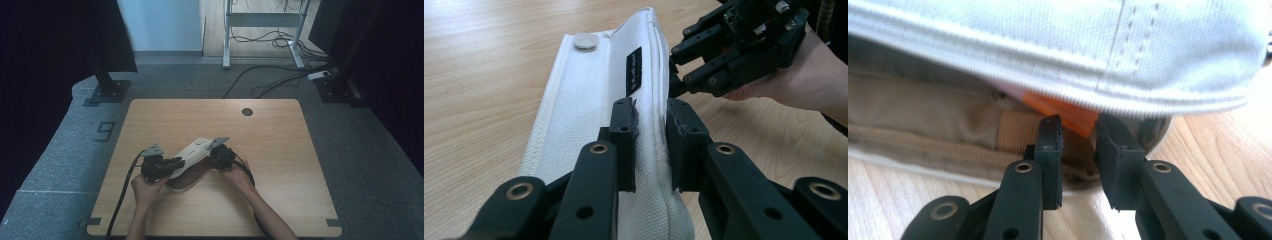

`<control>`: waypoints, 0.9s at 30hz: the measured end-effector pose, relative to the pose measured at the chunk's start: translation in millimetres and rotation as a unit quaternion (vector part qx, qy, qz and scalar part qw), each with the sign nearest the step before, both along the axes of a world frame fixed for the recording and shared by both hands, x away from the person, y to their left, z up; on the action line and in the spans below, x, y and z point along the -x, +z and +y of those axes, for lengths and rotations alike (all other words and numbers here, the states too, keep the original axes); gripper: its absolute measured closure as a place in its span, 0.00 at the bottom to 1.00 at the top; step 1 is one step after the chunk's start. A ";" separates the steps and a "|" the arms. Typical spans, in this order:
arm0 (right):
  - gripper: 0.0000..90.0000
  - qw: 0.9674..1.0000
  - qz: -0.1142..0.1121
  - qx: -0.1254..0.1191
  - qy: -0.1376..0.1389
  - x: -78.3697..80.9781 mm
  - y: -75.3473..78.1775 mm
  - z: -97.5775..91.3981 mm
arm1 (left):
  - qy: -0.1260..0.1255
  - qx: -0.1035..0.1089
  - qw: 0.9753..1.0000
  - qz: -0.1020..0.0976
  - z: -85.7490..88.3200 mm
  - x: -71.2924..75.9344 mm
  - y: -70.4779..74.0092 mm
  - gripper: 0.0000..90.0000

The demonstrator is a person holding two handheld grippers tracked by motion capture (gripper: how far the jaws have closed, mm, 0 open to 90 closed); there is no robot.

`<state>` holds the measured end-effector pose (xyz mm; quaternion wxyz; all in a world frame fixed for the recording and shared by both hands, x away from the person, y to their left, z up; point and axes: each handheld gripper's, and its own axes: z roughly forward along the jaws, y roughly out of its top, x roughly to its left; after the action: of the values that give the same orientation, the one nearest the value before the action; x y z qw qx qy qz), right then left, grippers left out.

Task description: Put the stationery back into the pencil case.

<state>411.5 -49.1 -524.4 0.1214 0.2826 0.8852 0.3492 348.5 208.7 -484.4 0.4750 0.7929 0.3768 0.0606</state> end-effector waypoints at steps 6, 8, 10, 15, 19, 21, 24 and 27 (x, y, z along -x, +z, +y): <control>0.79 1.000 -0.002 0.004 0.001 -3.8 -2.2 5.9 | 0.000 0.000 1.000 0.000 0.0 0.0 0.1 0.83; 0.79 1.000 -0.001 0.005 0.001 -5.2 -3.5 7.2 | -0.001 0.000 1.000 0.000 0.1 -0.1 0.0 0.83; 0.79 1.000 0.000 0.004 0.000 -6.4 -4.5 8.0 | 0.000 0.000 1.000 0.000 0.2 -0.1 0.1 0.83; 0.76 1.000 0.001 0.006 0.001 -7.2 -4.2 7.6 | 0.000 0.001 1.000 0.000 0.4 -0.2 0.0 0.83; 0.72 1.000 0.003 0.002 0.003 -6.8 -2.9 5.6 | 0.000 0.001 1.000 0.000 0.5 -0.4 0.0 0.83; 0.69 1.000 0.006 -0.001 0.007 -6.1 -1.7 4.6 | -0.001 0.001 1.000 0.000 0.5 -0.4 -0.1 0.83; 0.63 1.000 0.004 -0.007 0.009 -3.8 1.1 3.8 | 0.000 0.001 1.000 -0.001 0.8 -0.6 -0.1 0.83; 0.59 1.000 0.003 -0.014 0.015 -2.3 3.7 2.5 | 0.000 0.001 1.000 -0.001 0.9 -0.6 -0.1 0.83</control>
<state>413.7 -46.6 -520.7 0.1095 0.2717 0.8847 0.3625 349.1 209.6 -484.5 0.4764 0.7924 0.3763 0.0606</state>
